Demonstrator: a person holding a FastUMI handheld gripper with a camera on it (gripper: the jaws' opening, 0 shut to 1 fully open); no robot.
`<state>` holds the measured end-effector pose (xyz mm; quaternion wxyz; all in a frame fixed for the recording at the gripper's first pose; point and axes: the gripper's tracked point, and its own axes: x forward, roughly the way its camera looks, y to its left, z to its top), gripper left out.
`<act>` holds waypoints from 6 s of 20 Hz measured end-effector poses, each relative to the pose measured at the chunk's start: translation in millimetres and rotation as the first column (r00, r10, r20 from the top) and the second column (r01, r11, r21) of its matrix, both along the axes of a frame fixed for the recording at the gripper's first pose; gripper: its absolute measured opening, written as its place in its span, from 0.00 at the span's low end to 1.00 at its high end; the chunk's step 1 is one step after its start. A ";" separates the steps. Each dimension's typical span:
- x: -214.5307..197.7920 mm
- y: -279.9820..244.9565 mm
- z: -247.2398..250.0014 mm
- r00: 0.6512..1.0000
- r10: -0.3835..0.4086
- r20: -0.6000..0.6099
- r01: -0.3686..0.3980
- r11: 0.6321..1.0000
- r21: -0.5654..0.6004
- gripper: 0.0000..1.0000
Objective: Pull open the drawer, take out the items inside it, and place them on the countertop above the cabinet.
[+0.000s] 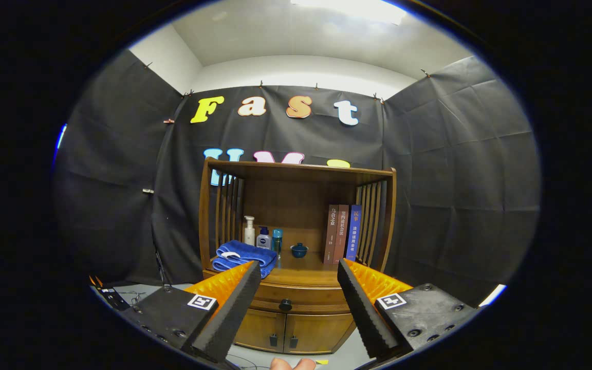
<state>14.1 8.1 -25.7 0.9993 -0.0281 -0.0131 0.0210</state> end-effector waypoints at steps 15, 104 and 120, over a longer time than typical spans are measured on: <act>118.0 30.8 -100.8 1.000 0.026 0.000 -0.026 1.000 -0.013 0.97; 129.4 12.6 -175.5 0.705 -0.245 -0.666 0.276 0.959 -0.061 0.98; 199.6 15.1 -326.8 0.255 -0.097 -0.962 0.181 0.982 -0.051 0.83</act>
